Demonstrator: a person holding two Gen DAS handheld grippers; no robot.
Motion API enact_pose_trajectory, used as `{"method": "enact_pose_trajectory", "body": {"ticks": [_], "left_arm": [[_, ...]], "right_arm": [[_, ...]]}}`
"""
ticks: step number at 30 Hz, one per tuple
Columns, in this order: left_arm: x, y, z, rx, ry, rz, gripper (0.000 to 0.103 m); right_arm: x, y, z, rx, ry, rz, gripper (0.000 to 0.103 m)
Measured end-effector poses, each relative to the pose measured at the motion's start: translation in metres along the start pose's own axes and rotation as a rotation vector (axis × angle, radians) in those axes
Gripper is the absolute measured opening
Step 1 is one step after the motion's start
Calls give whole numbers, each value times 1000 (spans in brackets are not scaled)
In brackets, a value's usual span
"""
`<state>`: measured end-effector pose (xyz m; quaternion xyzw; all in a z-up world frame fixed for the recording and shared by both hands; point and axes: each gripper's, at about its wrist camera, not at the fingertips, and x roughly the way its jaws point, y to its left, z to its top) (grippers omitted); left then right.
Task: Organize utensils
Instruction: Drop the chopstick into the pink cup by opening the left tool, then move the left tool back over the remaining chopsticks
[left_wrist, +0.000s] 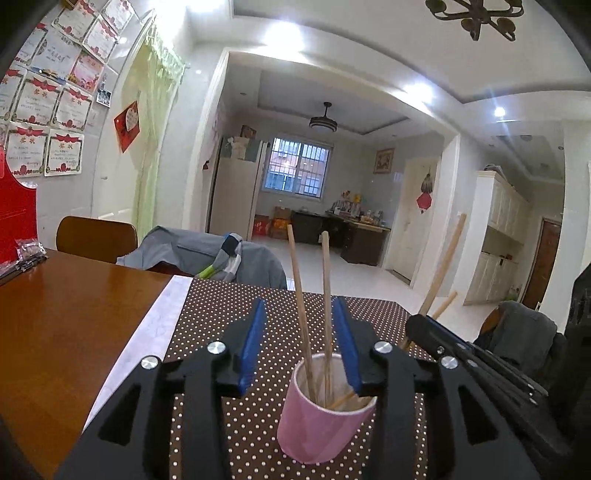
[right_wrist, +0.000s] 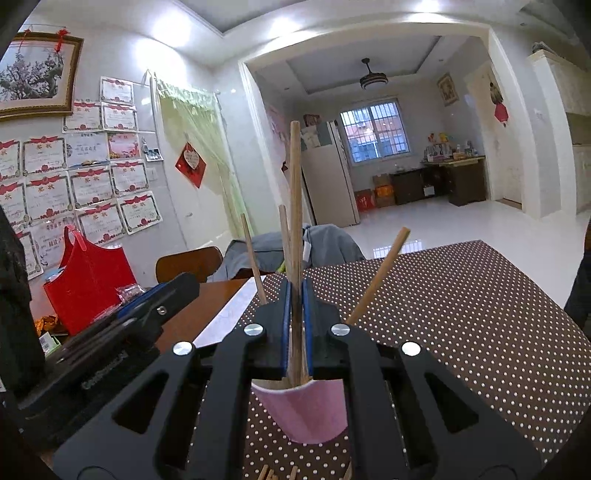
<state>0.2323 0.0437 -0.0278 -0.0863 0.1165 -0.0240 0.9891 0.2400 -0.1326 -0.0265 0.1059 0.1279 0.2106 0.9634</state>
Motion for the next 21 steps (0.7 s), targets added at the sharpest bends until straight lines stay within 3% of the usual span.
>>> {"method": "enact_pose_trajectory", "body": {"ticks": [4, 8, 16, 21], "left_arm": [[-10, 0, -1, 9, 10, 5, 40], [-19, -1, -2, 8, 22, 5, 41], [-43, -1, -6, 11, 66, 7, 43], [-57, -5, -16, 18, 134, 0, 45]], "right_arm": [[-6, -1, 0, 10, 8, -10, 21], [-15, -3, 0, 22, 12, -10, 49], [-40, -4, -1, 20, 21, -27, 49], [-55, -10, -12, 28, 62, -42, 52]]}}
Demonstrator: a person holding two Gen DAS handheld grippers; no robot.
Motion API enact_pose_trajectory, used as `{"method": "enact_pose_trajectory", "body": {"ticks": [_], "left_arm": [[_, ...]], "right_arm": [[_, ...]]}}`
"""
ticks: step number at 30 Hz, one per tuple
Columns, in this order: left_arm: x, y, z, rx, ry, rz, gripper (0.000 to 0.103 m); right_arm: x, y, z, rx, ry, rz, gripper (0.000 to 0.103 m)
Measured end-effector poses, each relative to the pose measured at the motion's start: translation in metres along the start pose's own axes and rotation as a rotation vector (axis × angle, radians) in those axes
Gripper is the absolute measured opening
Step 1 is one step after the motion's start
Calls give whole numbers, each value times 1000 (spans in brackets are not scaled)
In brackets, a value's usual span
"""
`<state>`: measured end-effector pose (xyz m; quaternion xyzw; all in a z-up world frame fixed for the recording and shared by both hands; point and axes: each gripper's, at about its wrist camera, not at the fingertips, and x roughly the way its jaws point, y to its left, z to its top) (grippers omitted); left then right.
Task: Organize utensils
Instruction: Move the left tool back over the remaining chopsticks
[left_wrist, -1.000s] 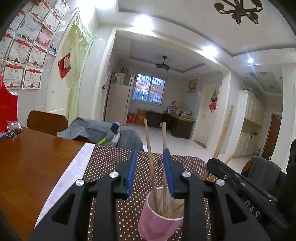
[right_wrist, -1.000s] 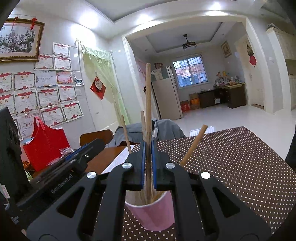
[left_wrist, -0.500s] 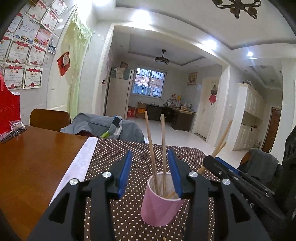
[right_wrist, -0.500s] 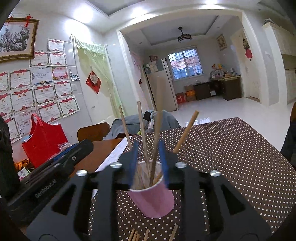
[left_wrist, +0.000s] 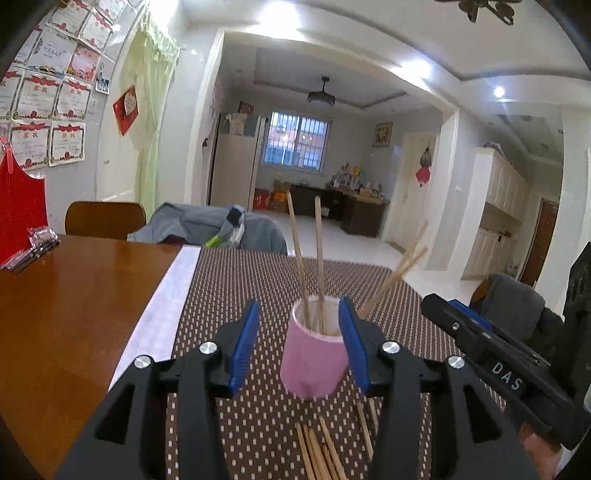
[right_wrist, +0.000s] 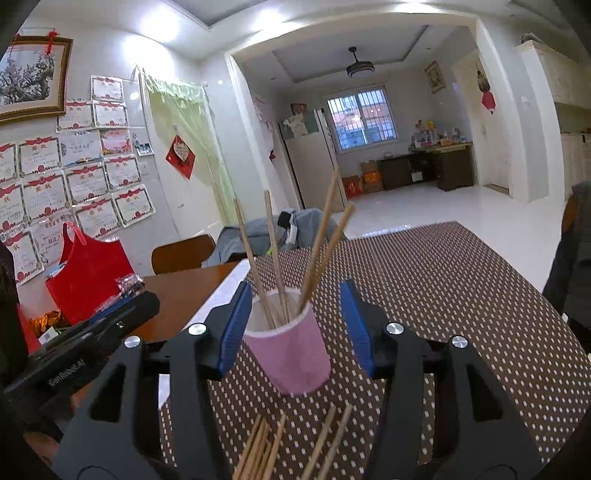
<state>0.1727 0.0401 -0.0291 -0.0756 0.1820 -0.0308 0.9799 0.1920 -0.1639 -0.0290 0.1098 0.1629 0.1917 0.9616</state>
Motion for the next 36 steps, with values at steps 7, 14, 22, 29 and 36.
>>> {"method": "enact_pose_trajectory", "body": {"ticks": [7, 14, 22, 29, 36], "left_arm": [[-1, -5, -29, 33, 207, -5, 50], [12, -10, -72, 85, 426, 19, 50], [17, -20, -110, 224, 566, 60, 50], [23, -23, -122, 278, 609, 71, 50], [30, -27, -121, 334, 574, 133, 62]], "right_arm": [[-4, -9, -25, -14, 168, -27, 59], [-9, -22, -57, -29, 305, -48, 62], [-15, -28, -79, -42, 383, -52, 67], [-16, -33, -89, -37, 417, -56, 68], [-10, -32, -90, -59, 443, -77, 68]]}}
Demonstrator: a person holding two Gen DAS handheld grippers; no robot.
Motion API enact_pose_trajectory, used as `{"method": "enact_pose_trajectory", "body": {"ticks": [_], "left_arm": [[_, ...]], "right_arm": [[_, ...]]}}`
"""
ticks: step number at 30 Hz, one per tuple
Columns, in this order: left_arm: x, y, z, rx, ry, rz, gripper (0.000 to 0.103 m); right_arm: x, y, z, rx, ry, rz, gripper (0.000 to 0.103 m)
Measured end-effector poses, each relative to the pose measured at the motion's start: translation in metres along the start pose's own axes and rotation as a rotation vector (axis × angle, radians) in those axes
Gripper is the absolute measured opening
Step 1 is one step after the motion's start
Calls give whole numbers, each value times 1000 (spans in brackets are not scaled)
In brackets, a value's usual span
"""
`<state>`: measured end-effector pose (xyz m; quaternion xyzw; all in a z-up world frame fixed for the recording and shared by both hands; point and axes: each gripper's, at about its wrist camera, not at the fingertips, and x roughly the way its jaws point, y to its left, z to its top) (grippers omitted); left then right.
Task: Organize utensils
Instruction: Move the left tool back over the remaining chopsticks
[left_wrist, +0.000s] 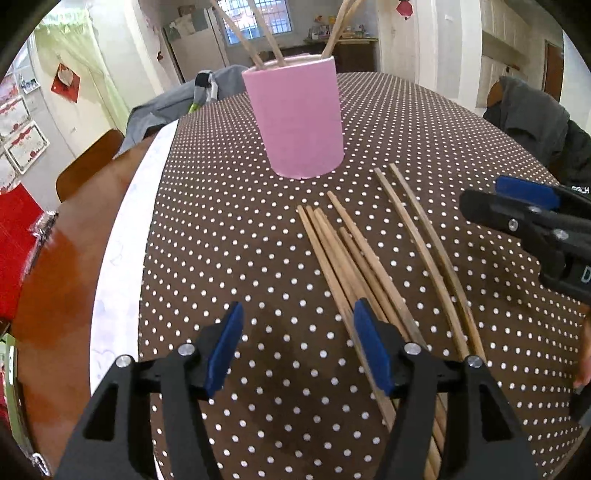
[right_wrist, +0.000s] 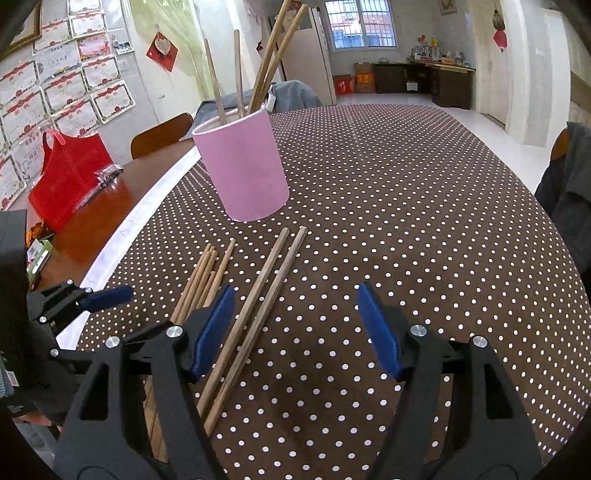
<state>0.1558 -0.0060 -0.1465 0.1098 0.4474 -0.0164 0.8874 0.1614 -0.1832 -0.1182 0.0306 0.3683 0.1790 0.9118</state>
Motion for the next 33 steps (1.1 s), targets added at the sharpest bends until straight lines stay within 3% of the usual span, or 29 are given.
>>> {"method": "enact_pose_trajectory", "body": {"ticks": [18, 24, 28, 33], "left_arm": [[4, 3, -1, 15, 28, -25, 62], [6, 3, 2, 15, 48, -33, 61], [10, 12, 5, -36, 81, -133, 46], [14, 9, 17, -27, 115, -165, 30]], "right_arm": [[42, 41, 1, -182, 156, -118, 68], [47, 41, 3, -182, 190, -103, 68], [46, 29, 8, -156, 245, -64, 68], [65, 33, 26, -234, 342, -76, 68]]}}
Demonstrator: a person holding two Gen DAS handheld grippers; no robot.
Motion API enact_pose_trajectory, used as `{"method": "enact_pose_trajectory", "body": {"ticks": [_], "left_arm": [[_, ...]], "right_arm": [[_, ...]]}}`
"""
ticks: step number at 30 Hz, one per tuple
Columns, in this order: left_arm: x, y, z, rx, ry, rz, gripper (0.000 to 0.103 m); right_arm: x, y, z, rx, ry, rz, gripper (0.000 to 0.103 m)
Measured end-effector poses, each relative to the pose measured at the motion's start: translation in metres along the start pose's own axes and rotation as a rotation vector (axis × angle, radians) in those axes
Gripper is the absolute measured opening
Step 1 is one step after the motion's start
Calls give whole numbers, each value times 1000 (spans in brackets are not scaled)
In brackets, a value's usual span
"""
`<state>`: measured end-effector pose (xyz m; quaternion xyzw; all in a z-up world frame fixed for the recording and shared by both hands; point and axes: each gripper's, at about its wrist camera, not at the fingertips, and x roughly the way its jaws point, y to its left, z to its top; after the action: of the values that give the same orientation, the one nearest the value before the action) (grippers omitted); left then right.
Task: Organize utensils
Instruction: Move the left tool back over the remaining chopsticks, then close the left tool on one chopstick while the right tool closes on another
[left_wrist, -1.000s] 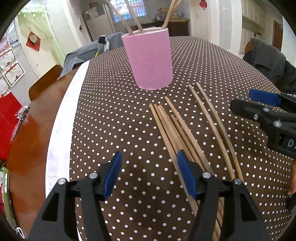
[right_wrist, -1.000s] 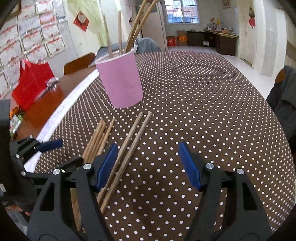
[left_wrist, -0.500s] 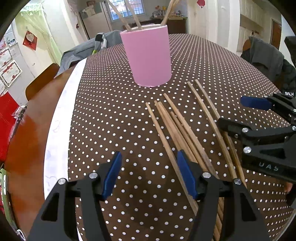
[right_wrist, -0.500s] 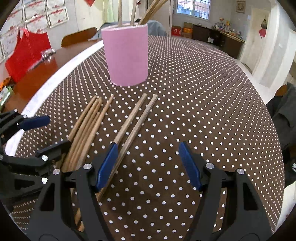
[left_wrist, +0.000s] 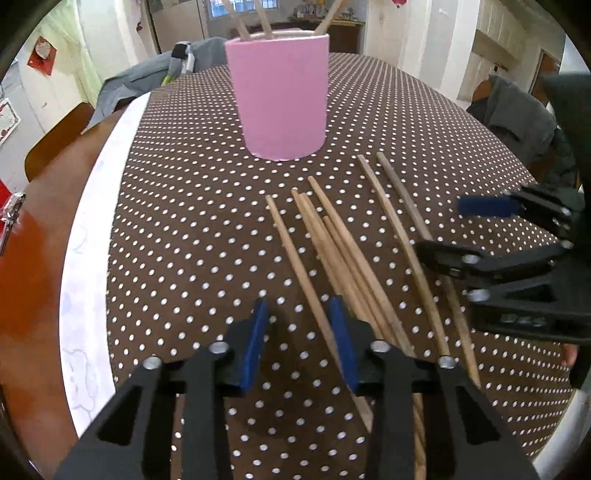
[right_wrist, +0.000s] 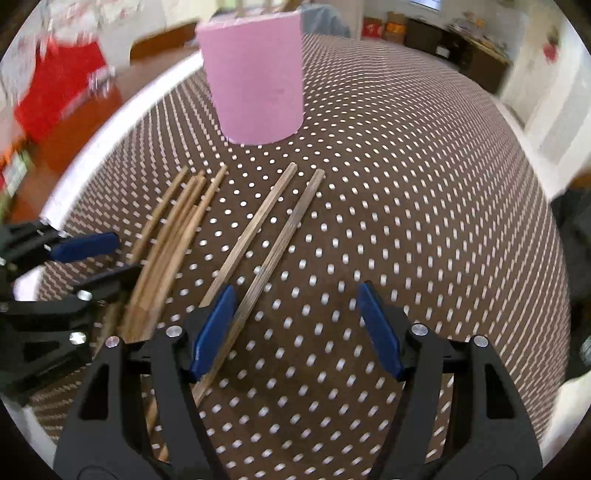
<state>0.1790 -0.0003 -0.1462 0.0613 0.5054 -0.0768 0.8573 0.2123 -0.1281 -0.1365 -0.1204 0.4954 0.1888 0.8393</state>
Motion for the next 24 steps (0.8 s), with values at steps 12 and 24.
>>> {"method": "enact_pose_trajectory", "body": {"ticks": [12, 24], "left_arm": [[4, 6, 14, -35, -5, -18, 6], [-53, 5, 23, -67, -273, -80, 5]], "right_arm": [[3, -38, 26, 63, 51, 108, 12], [-30, -77, 10, 125, -113, 258, 6]]}}
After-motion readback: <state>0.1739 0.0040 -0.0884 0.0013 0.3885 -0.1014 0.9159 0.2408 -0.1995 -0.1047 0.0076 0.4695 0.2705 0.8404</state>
